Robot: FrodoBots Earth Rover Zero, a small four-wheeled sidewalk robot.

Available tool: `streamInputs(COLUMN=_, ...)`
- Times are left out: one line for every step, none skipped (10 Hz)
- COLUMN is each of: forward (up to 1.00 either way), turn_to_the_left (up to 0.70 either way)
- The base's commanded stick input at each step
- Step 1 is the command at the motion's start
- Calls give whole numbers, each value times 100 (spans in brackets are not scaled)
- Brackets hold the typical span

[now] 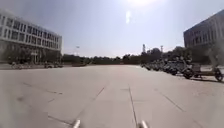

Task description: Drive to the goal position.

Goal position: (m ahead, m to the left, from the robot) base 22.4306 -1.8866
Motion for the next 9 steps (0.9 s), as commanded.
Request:
streamInputs(forward=70, turn_to_the_left=0)
streamInputs(forward=70, turn_to_the_left=0)
streamInputs(forward=70, turn_to_the_left=0)
streamInputs(forward=70, turn_to_the_left=0)
streamInputs(forward=70, turn_to_the_left=0)
streamInputs(forward=70, turn_to_the_left=0)
streamInputs(forward=70, turn_to_the_left=0)
streamInputs(forward=70, turn_to_the_left=0)
streamInputs(forward=70, turn_to_the_left=0)
